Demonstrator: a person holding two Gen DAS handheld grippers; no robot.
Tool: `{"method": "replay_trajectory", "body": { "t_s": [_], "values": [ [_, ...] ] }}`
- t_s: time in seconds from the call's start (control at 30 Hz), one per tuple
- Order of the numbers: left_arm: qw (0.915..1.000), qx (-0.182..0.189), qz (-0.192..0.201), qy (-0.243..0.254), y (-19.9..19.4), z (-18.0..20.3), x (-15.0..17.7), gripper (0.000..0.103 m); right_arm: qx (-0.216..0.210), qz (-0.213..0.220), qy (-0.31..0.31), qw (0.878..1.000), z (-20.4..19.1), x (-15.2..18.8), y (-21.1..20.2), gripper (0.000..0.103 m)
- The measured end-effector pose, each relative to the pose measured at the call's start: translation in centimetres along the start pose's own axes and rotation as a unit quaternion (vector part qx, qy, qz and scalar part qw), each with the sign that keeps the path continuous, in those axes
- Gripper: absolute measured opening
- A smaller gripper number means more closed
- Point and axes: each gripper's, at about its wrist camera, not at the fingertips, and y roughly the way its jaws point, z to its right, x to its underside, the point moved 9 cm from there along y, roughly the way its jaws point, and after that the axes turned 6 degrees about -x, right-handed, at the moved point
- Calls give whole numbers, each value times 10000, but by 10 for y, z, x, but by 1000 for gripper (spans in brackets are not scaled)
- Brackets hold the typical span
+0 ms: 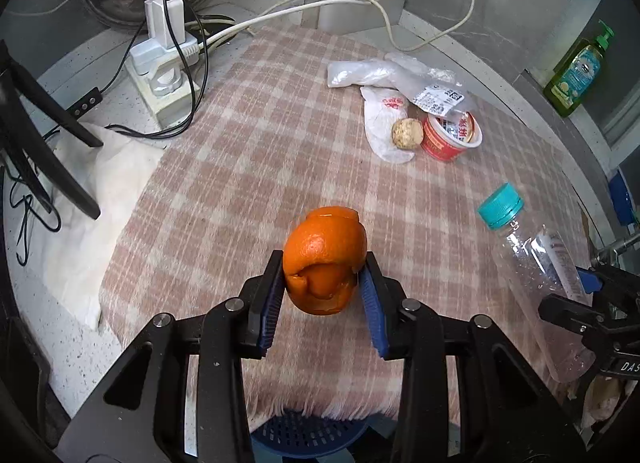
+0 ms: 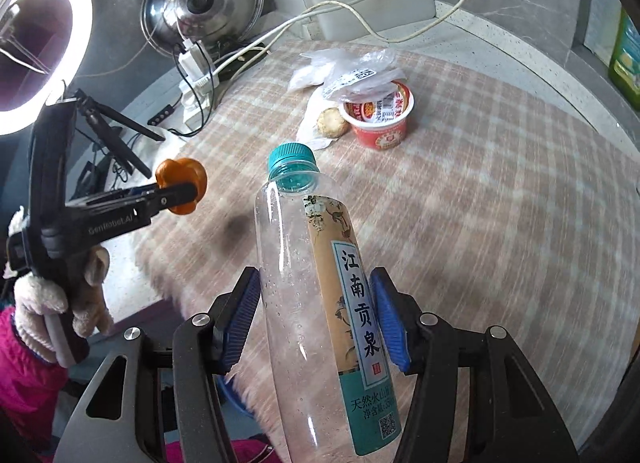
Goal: Collect trash
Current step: 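Carry the orange peel with the left tool while the right tool carries the bottle to the basket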
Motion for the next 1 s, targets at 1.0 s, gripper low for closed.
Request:
{"method": "replay_trajectory", "body": {
  "t_s": [1.0],
  "values": [
    [9983,354,-434,183,-37,-23,174,37,-584,-255,408,9971,-104,134,2,55]
  ]
}}
